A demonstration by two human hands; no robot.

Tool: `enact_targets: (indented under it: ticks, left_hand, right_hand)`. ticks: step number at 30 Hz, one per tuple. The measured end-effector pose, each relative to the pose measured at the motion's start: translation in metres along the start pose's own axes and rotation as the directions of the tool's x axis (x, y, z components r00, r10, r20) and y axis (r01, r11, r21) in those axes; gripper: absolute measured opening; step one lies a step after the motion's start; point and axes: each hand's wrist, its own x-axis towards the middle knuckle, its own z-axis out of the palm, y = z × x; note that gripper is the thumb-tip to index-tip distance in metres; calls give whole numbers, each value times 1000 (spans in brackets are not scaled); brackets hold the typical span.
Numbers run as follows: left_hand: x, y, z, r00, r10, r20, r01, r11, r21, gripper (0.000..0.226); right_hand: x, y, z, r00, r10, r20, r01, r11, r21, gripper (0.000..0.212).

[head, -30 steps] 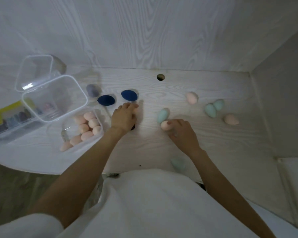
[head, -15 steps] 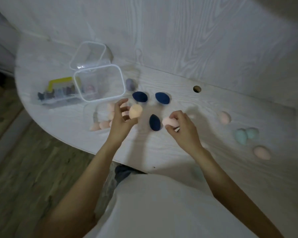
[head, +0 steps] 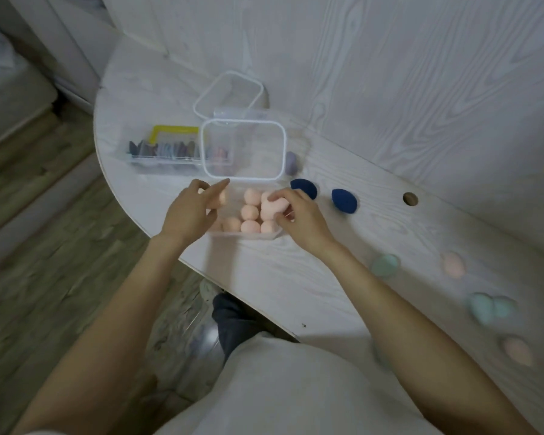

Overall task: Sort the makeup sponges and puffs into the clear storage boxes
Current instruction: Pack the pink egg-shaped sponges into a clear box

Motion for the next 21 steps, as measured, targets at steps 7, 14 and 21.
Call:
enact_targets:
  ticks: [7, 14, 21]
  left_hand:
    - [34, 28, 5, 946, -54, 318, -127, 843, 523, 44]
    - [45, 22, 3, 935, -64, 350, -9, 979, 203, 38]
    - [17, 11, 16, 989, -2, 145, -7, 998, 60, 30]
  right_hand:
    - [7, 8, -7, 998, 32, -46, -30, 999, 42, 28]
    - [5, 16, -5, 997, 41, -62, -38, 998, 47, 28]
    - [18, 6, -4, 999, 22, -34, -19, 996, 90, 28]
